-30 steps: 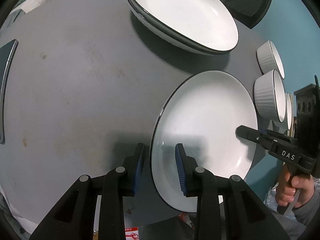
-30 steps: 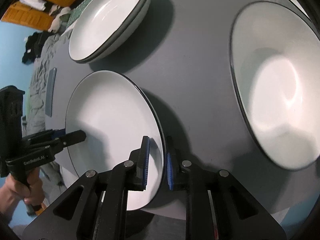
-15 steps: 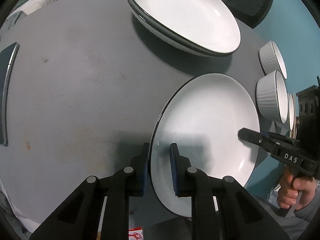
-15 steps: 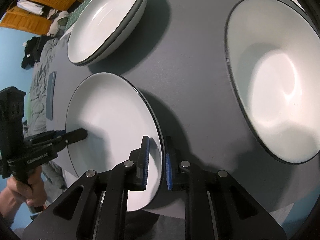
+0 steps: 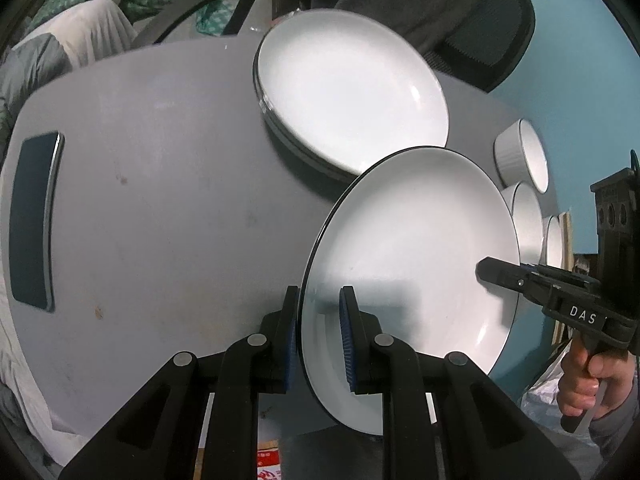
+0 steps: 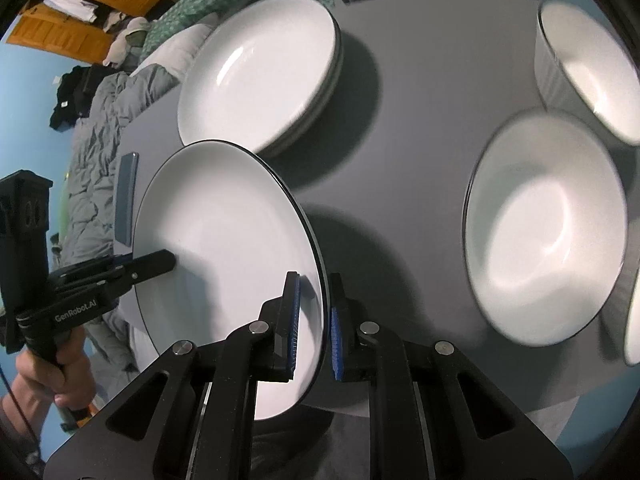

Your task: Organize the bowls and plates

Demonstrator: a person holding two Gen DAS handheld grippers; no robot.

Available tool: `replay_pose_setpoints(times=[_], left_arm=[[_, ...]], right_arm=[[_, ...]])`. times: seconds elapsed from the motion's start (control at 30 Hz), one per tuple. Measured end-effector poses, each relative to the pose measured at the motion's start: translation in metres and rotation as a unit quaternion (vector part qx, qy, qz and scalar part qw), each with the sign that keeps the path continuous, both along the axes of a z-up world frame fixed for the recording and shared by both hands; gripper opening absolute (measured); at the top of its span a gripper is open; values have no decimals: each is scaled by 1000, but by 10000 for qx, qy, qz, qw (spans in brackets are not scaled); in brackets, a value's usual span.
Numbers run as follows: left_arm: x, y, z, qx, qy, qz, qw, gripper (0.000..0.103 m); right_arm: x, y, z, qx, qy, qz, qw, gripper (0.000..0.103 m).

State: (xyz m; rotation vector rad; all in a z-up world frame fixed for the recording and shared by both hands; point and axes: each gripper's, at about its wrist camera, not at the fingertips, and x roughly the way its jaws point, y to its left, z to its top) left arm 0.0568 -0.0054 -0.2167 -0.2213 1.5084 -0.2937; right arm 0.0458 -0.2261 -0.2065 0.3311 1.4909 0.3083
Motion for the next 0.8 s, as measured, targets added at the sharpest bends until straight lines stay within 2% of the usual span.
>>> replay_pose_setpoints(times=[0.2, 0.43, 0.8], left_arm=[[26, 5, 14, -25, -136, 75, 9999, 18], [64, 3, 20, 109, -291, 113, 9995, 18], [116, 16, -6, 301, -225, 251, 9990, 21]], right_arm=[[23, 0, 16, -91, -158, 85, 9998, 14], [56, 6, 20, -53, -275, 137, 9995, 14], [108, 15, 3, -30, -154, 209, 9997, 14]])
